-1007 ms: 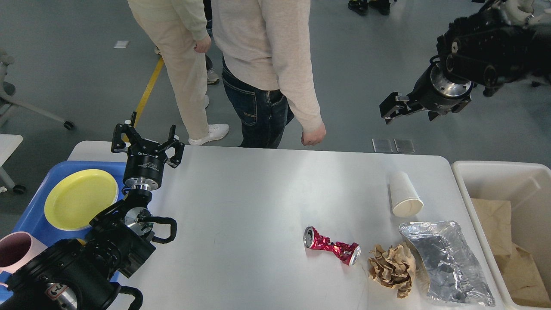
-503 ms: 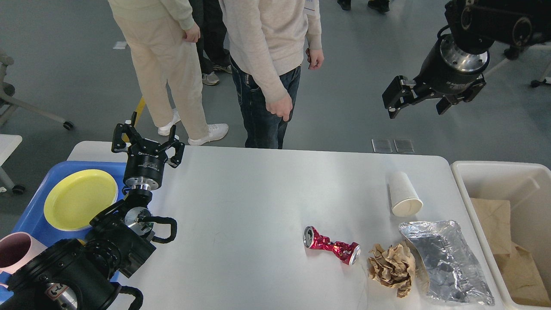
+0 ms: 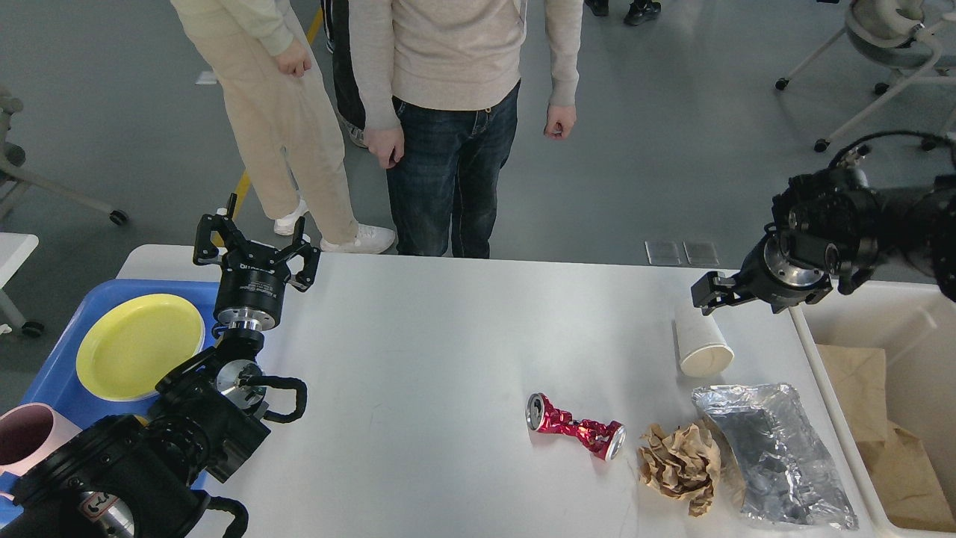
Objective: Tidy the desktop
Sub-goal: 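Move the right gripper back and lower it onto the white paper cup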
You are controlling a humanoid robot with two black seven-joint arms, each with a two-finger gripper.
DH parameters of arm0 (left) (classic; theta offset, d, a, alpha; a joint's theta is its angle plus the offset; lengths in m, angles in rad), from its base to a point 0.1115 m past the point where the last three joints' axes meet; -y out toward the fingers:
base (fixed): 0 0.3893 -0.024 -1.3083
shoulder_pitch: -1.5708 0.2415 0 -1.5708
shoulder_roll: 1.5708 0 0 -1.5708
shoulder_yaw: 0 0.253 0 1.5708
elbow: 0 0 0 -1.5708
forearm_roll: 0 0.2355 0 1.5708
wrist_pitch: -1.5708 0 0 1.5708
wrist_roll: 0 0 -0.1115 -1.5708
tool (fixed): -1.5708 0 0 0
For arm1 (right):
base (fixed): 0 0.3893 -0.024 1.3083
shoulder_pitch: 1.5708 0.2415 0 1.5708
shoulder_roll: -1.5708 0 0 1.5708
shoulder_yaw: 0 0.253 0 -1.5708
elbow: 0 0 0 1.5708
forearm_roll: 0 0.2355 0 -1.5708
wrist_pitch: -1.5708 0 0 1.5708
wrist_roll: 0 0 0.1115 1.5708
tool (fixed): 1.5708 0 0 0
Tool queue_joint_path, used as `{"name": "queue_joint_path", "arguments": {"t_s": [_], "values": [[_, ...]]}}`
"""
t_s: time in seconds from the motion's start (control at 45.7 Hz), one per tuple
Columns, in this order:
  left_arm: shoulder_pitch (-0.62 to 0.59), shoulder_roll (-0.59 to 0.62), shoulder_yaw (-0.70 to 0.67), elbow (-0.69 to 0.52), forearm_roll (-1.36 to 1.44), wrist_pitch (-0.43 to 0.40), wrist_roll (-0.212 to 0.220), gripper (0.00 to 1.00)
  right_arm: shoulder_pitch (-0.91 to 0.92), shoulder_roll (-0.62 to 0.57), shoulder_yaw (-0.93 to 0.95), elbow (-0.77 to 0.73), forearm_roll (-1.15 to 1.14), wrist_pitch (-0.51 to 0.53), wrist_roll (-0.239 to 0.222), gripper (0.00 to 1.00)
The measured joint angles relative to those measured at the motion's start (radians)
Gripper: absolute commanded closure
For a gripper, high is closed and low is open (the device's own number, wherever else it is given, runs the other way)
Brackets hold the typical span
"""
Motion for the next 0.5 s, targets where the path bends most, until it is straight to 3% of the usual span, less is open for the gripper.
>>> {"name": "queue_joint_path", "arguments": {"t_s": [0.285,0.503], "values": [[0.000,-0.001,0.000,0.000,0.000,0.000,0.000,0.04,-0.182,0.003,0.024,-0.098,0.013,-0.266,0.000,0.00],[0.000,-0.001,0.000,0.000,0.000,0.000,0.000,0.04,-0.266,0.018,0.093,-0.144,0.017,-0.314,0.000,0.00]]}}
